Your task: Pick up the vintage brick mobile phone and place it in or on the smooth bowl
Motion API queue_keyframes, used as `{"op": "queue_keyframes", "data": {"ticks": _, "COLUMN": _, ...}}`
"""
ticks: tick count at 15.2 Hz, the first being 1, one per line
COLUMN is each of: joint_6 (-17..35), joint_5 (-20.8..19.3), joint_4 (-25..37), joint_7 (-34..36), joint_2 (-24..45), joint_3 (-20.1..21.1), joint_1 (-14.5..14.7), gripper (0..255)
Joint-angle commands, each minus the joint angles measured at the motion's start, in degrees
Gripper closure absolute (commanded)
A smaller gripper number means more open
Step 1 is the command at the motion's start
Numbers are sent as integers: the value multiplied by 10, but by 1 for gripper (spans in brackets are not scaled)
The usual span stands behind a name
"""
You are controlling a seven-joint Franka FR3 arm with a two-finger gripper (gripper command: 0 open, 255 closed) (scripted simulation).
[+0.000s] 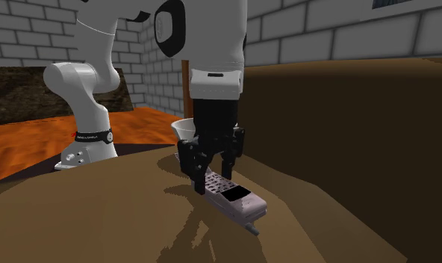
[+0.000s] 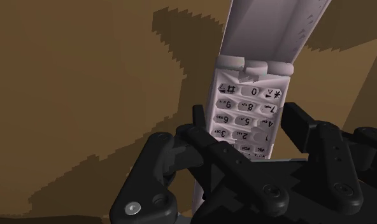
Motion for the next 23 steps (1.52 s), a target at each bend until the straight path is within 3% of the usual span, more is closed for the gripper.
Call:
{"op": "queue_keyframes", "data": {"ticks": 1, "joint_6": 0, "joint_5": 0, "joint_4": 0, "joint_7": 0, "joint_2": 0, "joint_3": 0, "joint_1": 0, "gripper": 255}}
{"op": "queue_keyframes", "data": {"ticks": 6, "joint_6": 0, "joint_5": 0, "joint_4": 0, "joint_7": 0, "joint_2": 0, "joint_3": 0, "joint_1": 0, "gripper": 255}}
{"op": "queue_keyframes", "data": {"ticks": 23, "joint_6": -105, "joint_5": -28, "joint_4": 54, "joint_7": 18, "joint_2": -56, "joint_3": -14, "joint_1": 8, "gripper": 255}}
